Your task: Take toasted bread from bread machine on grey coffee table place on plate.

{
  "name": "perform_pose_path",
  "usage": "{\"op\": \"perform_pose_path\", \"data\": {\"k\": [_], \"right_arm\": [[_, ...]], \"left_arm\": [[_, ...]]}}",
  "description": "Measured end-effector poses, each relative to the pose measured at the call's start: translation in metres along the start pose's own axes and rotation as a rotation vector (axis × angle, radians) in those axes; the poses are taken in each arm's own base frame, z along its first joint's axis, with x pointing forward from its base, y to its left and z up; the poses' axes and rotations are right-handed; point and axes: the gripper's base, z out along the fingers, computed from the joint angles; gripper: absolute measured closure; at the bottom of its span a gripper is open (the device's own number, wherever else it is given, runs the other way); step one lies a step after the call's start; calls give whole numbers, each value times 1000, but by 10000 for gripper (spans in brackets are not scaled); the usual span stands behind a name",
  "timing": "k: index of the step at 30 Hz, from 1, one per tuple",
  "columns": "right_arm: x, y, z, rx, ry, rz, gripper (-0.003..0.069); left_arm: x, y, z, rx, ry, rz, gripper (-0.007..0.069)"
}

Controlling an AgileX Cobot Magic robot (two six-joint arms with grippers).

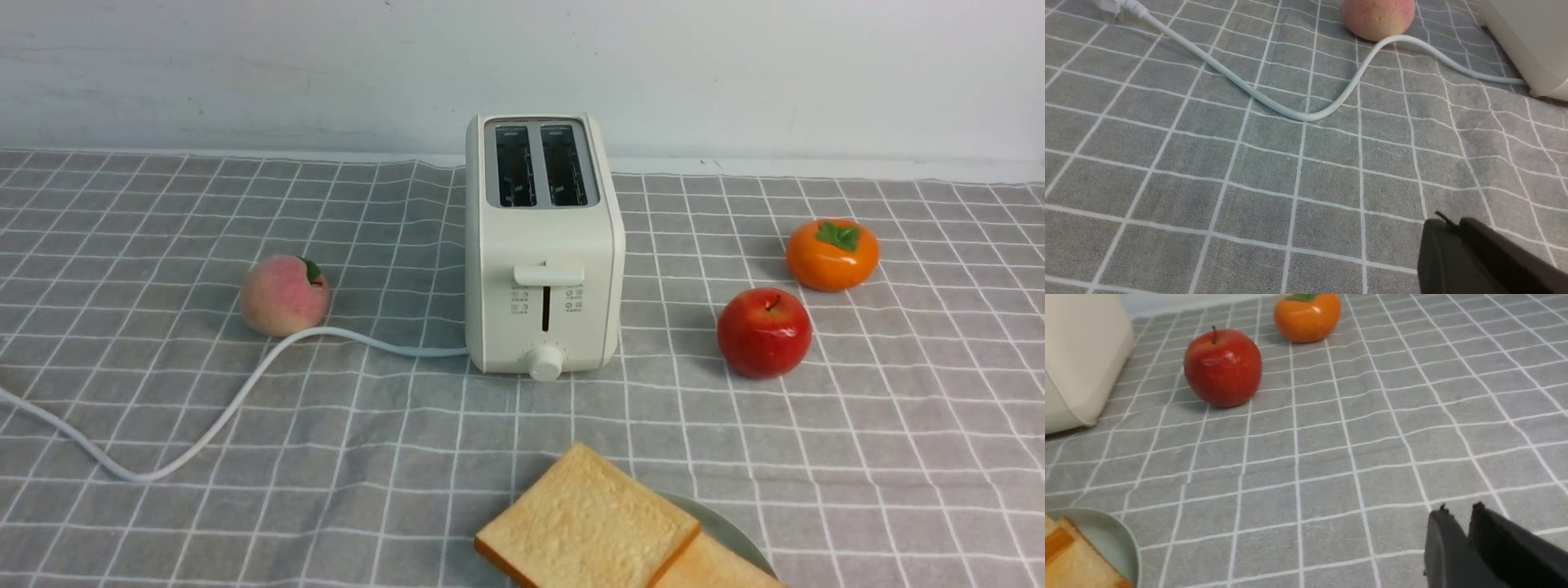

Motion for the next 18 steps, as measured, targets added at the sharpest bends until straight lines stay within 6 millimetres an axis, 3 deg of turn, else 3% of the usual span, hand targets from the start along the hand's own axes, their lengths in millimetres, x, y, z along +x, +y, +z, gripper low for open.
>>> {"op": "perform_pose_path", "data": {"k": [18], "right_arm": [[0, -2, 0, 39, -2, 9, 548]], "left_arm": [[0, 0, 0, 0, -1, 0, 575]]}}
